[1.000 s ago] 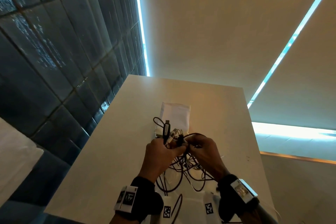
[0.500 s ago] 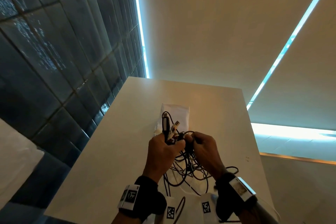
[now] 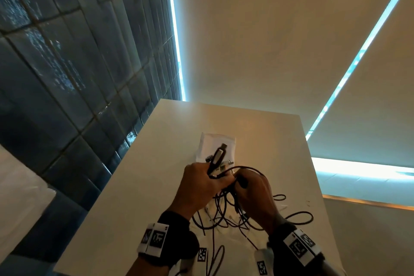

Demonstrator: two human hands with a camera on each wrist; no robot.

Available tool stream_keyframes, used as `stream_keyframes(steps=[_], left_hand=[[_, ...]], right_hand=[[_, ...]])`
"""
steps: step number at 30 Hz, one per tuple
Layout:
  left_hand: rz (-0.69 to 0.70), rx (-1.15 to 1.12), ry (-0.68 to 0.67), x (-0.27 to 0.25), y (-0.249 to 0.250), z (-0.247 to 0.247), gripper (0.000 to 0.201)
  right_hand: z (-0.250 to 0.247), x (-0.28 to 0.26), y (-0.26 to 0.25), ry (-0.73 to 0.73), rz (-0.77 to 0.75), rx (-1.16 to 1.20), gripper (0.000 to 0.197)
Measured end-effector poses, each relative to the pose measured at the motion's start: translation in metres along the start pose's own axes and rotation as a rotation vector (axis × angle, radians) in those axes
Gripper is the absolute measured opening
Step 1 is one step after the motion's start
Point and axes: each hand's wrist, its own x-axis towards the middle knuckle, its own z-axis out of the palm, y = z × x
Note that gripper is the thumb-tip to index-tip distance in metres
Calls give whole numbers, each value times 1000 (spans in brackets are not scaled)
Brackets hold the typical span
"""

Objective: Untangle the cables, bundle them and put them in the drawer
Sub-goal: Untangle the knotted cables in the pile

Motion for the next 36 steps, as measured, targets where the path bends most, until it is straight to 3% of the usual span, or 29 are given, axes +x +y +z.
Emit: stream_keyframes(steps=[3, 7, 13, 22, 27, 32, 36], left_hand=[[-2, -205, 53, -3, 2, 4, 7], [-71, -411, 85, -6, 8, 3, 13], [-124, -485, 156, -3, 0, 8, 9], [-43, -150, 443, 12, -6, 11, 7], [-218, -171, 353, 24, -10, 11, 18], [-277, -429, 299, 17, -7, 13, 17], [-339, -554, 64, 10, -1, 9, 25]], right_hand=[[-2, 6, 0, -25, 51, -20, 18], [-4, 13, -3, -71, 69, -50, 26], [-8, 26, -10, -31, 177, -19, 25], [-5, 15, -33, 119, 109, 269, 19], [-13, 12, -42, 193, 134, 429, 8], [-11, 21, -37, 129, 229, 397, 13], [-8, 26, -26, 130, 289, 376, 15]])
